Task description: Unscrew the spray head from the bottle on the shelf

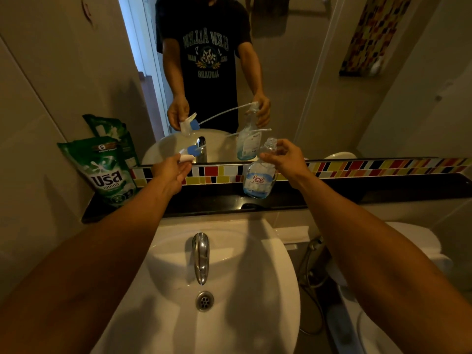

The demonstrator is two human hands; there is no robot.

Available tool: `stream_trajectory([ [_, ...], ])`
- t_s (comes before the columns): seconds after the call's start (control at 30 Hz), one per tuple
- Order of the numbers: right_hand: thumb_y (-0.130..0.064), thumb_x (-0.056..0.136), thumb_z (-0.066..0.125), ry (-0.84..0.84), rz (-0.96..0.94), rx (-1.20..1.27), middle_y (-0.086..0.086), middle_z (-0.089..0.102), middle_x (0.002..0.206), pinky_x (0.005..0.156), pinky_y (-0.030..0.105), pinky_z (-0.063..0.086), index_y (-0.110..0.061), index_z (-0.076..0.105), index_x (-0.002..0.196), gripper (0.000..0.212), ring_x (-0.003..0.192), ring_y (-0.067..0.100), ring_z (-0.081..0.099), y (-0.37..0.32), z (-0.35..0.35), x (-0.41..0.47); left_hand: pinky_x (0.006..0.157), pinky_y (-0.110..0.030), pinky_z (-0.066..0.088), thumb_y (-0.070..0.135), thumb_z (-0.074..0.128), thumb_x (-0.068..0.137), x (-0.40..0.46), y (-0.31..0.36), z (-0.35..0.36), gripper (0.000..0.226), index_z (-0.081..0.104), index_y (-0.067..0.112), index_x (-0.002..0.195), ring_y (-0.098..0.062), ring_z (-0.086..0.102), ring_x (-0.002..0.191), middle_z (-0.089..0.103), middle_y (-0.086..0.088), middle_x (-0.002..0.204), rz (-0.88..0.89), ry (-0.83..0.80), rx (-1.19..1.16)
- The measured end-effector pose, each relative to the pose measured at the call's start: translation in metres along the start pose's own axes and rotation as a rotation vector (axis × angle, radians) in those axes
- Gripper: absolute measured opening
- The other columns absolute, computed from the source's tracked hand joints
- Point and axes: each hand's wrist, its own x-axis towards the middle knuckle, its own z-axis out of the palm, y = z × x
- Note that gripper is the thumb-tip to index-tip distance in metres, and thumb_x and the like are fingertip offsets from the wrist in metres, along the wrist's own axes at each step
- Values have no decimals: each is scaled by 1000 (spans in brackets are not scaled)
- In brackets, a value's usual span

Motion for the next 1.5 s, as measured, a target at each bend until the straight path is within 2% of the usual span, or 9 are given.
stream_trajectory([
  [0.27, -19, 84, 84, -128, -43, -59, -1, 72, 110, 72, 24, 59, -24, 66, 117, 38, 97, 12, 71, 13, 32, -3, 85, -31, 56, 20, 60, 97, 15, -27, -37, 37, 57, 6, 131, -21, 69, 109, 68, -13, 124, -61, 187, 105],
  [0.37, -20, 85, 83, -175, -78, -60, 0, 73, 116, 83, 33, 60, -18, 67, 122, 40, 106, 17, 70, 17, 47, -3, 68, -26, 54, 20, 64, 95, 25, -41, -46, 24, 61, 4, 112, -23, 68, 109, 68, -11, 121, -44, 282, 187],
  [0.43, -17, 85, 83, -198, -91, -37, 2, 73, 118, 89, 38, 60, -17, 67, 122, 40, 110, 19, 70, 18, 58, -2, 60, -18, 53, 16, 61, 95, 32, -47, -49, 16, 61, 3, 105, -20, 72, 88, 70, -12, 112, -57, 295, 241],
  [0.5, -14, 86, 82, -220, -96, -20, 2, 73, 117, 91, 39, 60, -20, 67, 118, 36, 109, 19, 70, 17, 70, 0, 37, -14, 38, 13, 61, 95, 41, -54, -52, 9, 63, 4, 95, -10, 53, 51, 67, -5, 82, -70, 295, 343],
  [0.57, -12, 87, 80, -244, -100, -17, 2, 74, 116, 92, 40, 60, -21, 66, 117, 34, 108, 19, 70, 17, 82, 4, 31, -14, 28, 10, 60, 95, 50, -61, -54, 10, 62, 5, 87, -9, 40, 45, 57, -3, 66, -80, 290, 418],
  [0.9, -13, 90, 77, -234, -138, -80, 2, 71, 122, 98, 39, 57, -11, 63, 130, 43, 114, 18, 66, 20, 119, 21, 50, -20, 43, 6, 63, 91, 80, -86, -66, 19, 68, -2, 107, -12, 53, 55, 62, -8, 74, -54, 308, 491],
  [1.1, -11, 89, 78, -198, -156, -165, -4, 68, 122, 84, 16, 49, -15, 62, 134, 48, 105, 0, 61, 30, 130, 27, 86, -36, 59, 10, 68, 91, 93, -100, -76, 22, 70, 2, 111, -24, 70, 92, 72, -16, 104, 66, 310, 715],
  [1.27, -6, 91, 76, -186, -104, -212, 1, 64, 135, 98, 34, 55, -16, 56, 142, 56, 122, 10, 58, 48, 131, 24, 90, -46, 57, 13, 68, 91, 96, -106, -81, 24, 70, 5, 114, -31, 68, 102, 69, -18, 111, 136, 335, 878],
  [1.5, -3, 93, 71, -207, -43, -179, 5, 58, 146, 103, 51, 55, -18, 49, 148, 61, 136, 23, 54, 53, 133, 17, 85, -39, 54, 16, 69, 90, 86, -112, -83, 19, 70, 7, 108, -28, 65, 99, 69, -12, 106, 225, 353, 1003],
])
